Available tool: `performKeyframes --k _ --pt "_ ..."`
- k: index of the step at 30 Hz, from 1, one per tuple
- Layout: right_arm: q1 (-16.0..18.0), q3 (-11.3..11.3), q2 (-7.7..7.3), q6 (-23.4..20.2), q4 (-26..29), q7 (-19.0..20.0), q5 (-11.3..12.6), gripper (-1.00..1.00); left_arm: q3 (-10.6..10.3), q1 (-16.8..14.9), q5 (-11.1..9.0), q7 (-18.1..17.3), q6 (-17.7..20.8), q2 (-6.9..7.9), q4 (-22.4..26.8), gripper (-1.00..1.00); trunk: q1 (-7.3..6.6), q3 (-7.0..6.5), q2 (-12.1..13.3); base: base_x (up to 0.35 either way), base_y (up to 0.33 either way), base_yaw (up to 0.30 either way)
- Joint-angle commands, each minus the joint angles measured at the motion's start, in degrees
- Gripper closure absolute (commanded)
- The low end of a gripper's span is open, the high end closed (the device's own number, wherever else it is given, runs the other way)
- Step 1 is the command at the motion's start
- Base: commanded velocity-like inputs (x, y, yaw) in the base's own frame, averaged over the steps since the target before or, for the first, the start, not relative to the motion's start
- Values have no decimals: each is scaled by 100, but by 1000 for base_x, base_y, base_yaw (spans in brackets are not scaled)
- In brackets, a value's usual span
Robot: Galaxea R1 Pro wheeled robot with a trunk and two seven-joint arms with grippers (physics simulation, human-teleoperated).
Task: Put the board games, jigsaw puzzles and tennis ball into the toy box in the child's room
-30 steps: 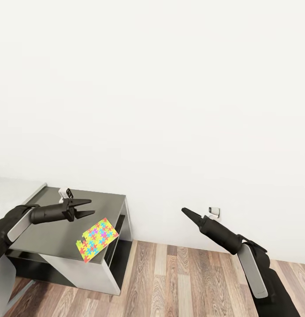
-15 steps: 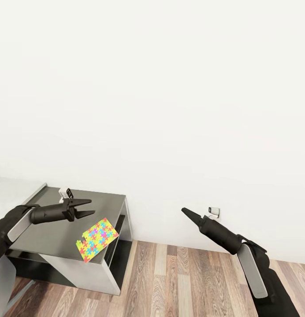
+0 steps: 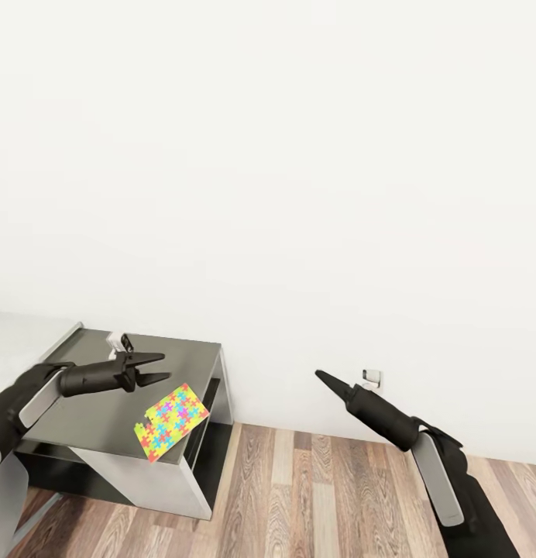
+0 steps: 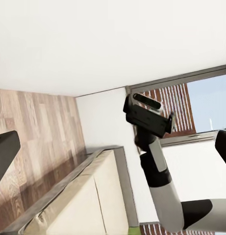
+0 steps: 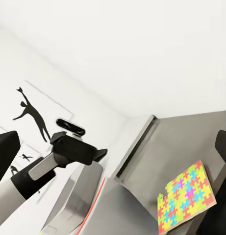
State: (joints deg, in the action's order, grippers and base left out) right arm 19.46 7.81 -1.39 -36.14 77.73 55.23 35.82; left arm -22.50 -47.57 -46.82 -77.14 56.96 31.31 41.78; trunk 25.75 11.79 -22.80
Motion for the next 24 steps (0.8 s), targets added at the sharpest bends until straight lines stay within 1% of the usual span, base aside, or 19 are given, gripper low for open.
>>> performKeyframes --k 1,4,6,11,15,21,24 --pt "5 2 0 -40 -30 2 30 -100 -27 -9 -23 -22 51 -19 -4 -100 3 12 -12 0 34 0" --pt "5 4 16 -41 -33 6 30 -100 -27 -8 -22 -21 51 -27 -4 -100 3 12 -12 0 28 0" --pt "5 4 65 -42 -81 -49 30 -100 -19 15 -13 -25 24 -85 -4 -100 3 12 -12 0 13 0" --pt "6 -4 113 -49 -227 -207 27 -100 -5 47 -5 -28 -4 -146 -4 -100 3 12 -12 0 45 0" --pt "6 -6 132 -59 -278 -301 16 -100 6 53 -5 -29 -13 -157 -4 -100 3 12 -12 0 139 0" --pt "5 -7 137 -65 -291 -324 18 -100 8 55 -3 -23 -18 -167 -4 -100 3 12 -12 0 55 0" --pt "8 -7 138 -64 -293 -327 18 -100 8 55 -3 -27 -18 -166 -4 -100 3 12 -12 0 164 0"
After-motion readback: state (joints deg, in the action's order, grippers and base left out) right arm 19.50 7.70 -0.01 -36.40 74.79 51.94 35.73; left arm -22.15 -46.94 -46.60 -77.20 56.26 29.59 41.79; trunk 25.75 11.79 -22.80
